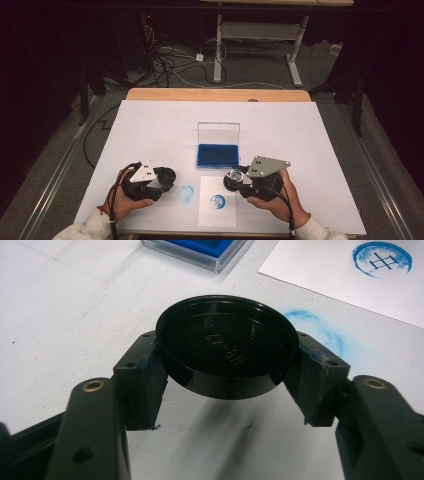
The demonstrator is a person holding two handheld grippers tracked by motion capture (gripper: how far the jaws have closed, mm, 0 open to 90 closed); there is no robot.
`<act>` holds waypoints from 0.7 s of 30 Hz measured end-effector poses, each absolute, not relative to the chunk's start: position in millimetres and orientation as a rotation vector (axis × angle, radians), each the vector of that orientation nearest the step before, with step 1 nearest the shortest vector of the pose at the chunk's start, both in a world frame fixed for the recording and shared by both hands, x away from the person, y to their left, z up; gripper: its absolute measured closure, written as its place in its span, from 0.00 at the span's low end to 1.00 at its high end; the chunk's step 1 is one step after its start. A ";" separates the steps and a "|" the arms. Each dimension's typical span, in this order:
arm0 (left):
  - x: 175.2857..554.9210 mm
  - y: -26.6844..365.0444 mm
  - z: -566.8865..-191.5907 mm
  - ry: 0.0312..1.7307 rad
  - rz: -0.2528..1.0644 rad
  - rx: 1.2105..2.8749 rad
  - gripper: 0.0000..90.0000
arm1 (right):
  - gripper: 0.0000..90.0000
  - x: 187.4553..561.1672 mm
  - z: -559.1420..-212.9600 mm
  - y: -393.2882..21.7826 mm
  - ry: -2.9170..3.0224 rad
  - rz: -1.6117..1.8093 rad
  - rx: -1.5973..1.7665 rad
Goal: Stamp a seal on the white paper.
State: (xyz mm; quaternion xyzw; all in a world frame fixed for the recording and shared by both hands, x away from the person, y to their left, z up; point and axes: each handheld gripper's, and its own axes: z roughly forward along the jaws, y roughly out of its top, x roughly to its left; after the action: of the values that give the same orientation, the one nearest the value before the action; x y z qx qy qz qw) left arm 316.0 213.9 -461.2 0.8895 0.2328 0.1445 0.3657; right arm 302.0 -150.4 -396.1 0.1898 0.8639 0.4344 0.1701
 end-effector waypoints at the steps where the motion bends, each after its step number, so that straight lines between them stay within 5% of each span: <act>1: 316.1 213.8 -461.3 0.598 0.371 2.288 0.41 | 0.63 302.2 -396.2 -150.9 2.451 1.235 0.538; 21: 318.2 212.5 -462.7 0.583 0.365 2.292 0.41 | 0.63 305.8 -387.7 -158.4 2.393 1.292 0.538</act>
State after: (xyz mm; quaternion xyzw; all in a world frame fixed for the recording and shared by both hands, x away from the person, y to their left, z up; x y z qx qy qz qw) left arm 318.2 212.5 -462.7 0.8915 0.2269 0.1420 0.3655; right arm 305.8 -158.4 -387.7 0.1909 0.8486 0.4580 0.1835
